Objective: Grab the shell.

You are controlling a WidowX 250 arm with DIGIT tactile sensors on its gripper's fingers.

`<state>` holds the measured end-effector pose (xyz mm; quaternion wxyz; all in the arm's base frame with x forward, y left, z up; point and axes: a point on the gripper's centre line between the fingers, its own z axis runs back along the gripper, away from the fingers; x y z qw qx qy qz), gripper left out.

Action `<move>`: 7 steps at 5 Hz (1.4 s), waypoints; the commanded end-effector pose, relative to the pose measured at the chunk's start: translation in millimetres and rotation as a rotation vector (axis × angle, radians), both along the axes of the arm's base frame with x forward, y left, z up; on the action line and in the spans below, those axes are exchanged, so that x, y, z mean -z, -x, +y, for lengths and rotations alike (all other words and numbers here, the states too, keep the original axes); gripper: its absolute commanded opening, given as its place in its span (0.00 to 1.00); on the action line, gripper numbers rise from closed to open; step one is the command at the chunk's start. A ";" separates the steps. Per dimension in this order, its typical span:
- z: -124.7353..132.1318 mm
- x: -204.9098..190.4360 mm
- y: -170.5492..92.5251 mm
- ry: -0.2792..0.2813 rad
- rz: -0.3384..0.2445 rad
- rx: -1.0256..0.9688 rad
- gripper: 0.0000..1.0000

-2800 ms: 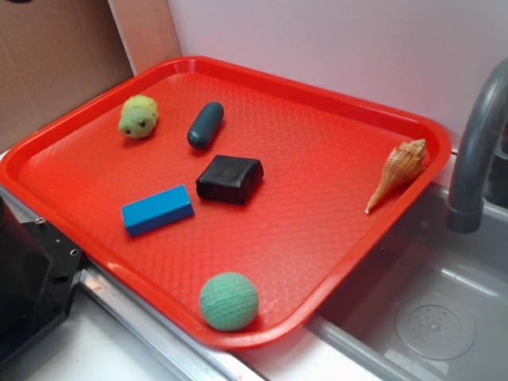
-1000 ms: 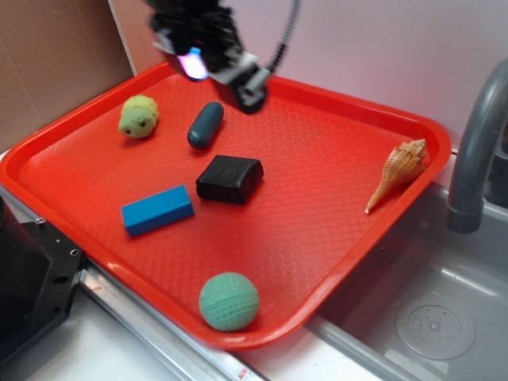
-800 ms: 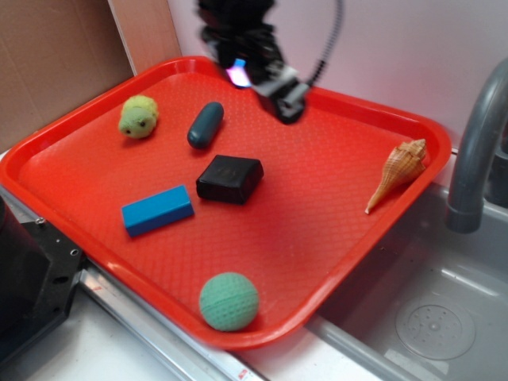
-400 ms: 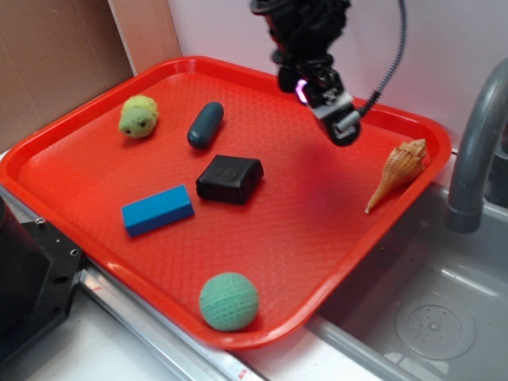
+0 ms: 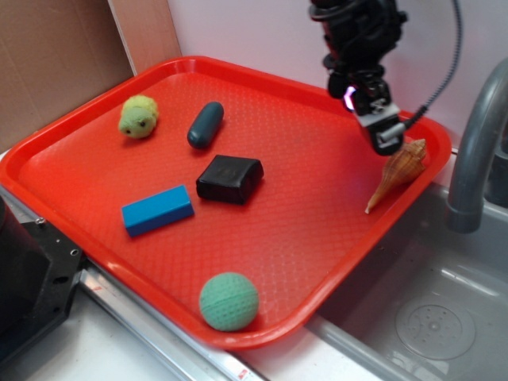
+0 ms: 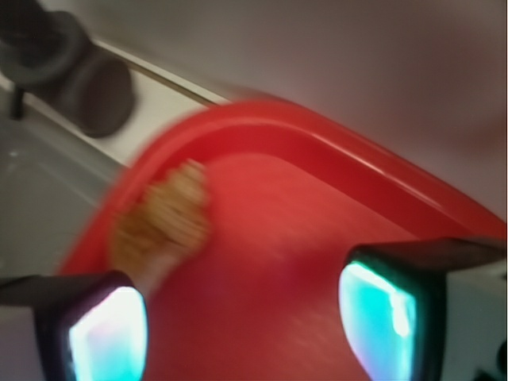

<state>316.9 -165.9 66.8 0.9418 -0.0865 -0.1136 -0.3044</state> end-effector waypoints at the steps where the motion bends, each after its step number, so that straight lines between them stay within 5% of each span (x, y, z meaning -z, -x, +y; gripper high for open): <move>1: -20.5 -23.1 0.4 0.056 0.027 -0.061 1.00; 7: -12.8 24.4 -17.2 0.015 0.181 -0.206 1.00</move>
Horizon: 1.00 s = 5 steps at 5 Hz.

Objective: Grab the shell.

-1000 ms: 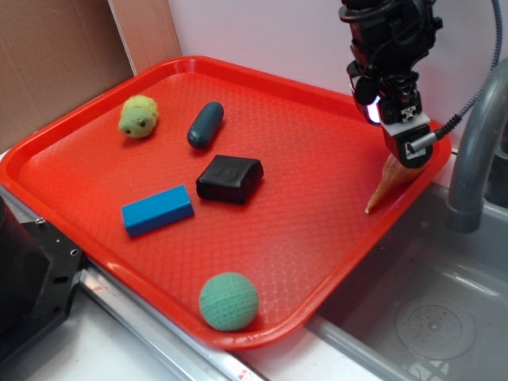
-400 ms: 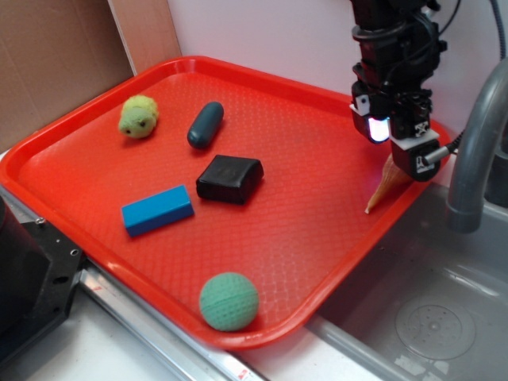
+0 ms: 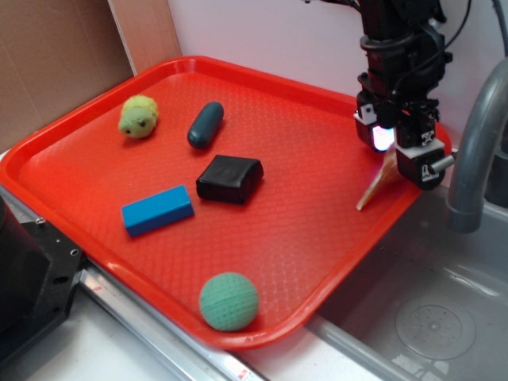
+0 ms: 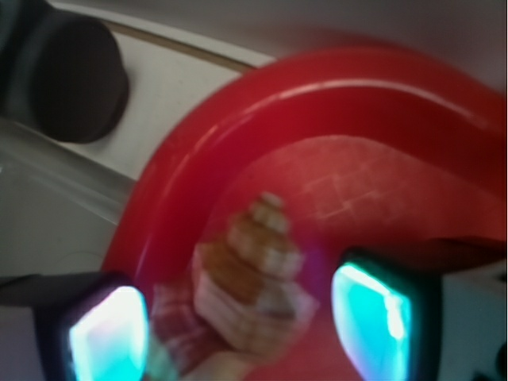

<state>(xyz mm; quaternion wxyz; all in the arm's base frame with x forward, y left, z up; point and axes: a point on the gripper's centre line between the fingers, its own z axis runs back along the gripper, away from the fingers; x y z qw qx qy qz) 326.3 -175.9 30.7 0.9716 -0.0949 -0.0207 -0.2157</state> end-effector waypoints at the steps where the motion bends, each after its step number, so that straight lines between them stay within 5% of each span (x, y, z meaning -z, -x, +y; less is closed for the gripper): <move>1: 0.0 -8.7 -3.1 0.011 -0.019 -0.069 0.12; 2: 0.7 -16.1 3.6 -0.015 -0.028 -0.098 0.00; 3: -2.1 -26.9 30.4 -0.049 -0.039 -0.145 0.00; 5: 44.4 -94.8 75.8 -0.092 -0.052 -0.451 0.00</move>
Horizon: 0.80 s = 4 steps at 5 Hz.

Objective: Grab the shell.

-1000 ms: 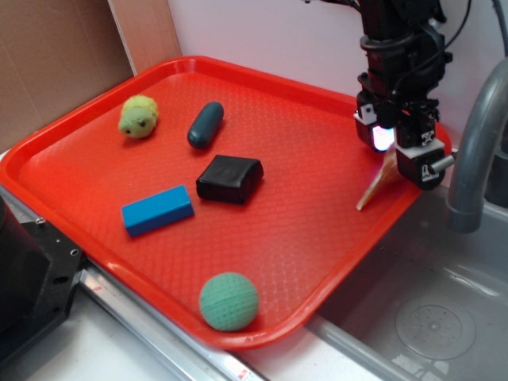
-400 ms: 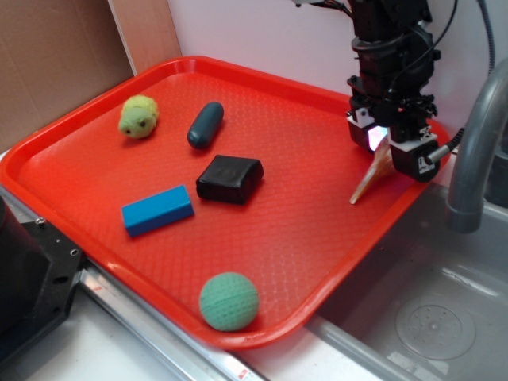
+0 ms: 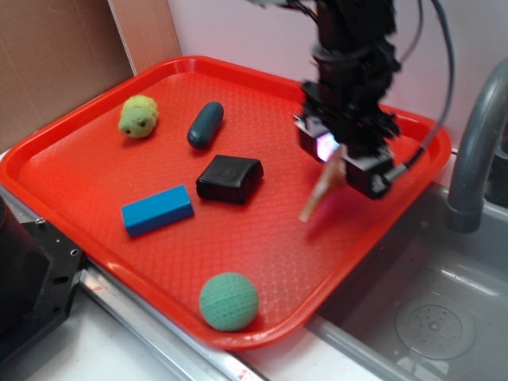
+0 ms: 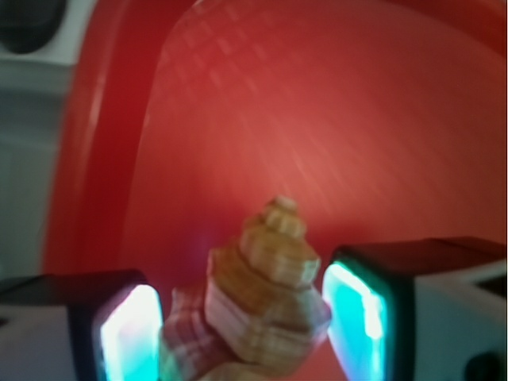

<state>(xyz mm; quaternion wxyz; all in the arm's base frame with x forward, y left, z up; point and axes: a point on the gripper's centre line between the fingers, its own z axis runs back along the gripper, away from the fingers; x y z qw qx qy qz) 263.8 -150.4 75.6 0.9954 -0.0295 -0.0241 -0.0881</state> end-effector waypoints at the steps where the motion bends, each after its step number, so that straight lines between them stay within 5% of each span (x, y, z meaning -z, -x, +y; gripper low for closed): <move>1: 57.8 -74.0 31.8 0.021 -0.052 -0.376 0.00; 4: 130.4 -103.0 21.3 -0.110 -0.027 -0.360 0.00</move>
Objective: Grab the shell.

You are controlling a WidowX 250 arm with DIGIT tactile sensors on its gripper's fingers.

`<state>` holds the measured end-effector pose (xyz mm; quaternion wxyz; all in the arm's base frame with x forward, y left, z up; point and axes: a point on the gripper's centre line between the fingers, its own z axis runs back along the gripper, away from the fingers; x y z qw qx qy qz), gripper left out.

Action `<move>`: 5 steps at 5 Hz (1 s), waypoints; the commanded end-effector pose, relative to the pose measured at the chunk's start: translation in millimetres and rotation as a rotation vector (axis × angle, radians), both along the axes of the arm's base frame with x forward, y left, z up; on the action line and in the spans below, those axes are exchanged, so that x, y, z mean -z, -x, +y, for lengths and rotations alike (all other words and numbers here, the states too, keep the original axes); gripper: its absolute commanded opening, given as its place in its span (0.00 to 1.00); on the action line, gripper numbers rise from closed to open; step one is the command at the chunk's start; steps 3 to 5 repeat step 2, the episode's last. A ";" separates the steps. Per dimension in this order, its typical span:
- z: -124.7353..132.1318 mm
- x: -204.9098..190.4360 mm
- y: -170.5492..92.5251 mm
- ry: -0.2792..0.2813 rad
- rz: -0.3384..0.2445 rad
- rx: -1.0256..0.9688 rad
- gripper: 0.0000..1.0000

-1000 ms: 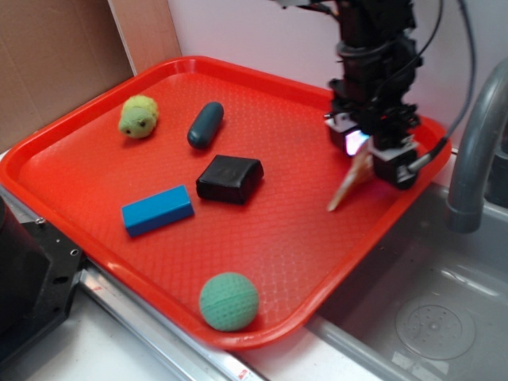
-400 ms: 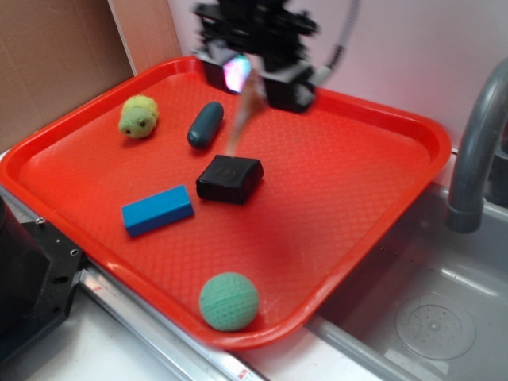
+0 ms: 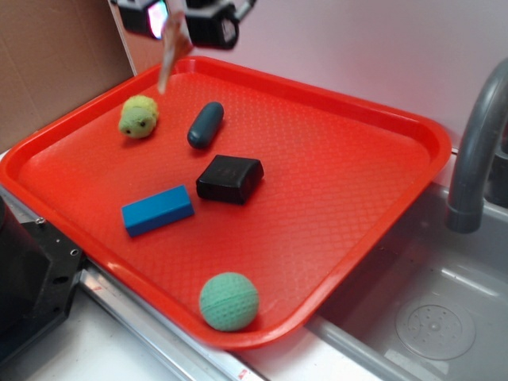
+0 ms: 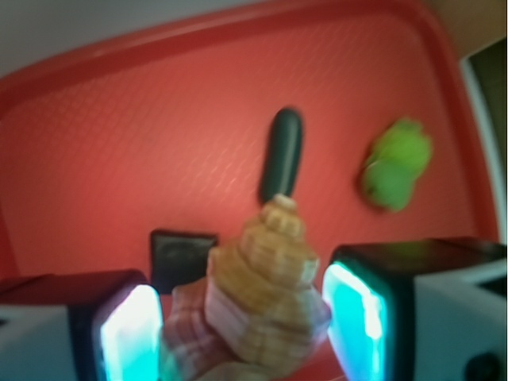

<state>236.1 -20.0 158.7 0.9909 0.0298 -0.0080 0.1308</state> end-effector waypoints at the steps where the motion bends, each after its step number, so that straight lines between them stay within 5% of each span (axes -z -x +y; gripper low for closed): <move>1: 6.8 -16.9 -12.0 -0.025 -0.048 0.158 0.00; 5: 0.0 -14.5 -15.5 -0.035 -0.038 0.188 0.00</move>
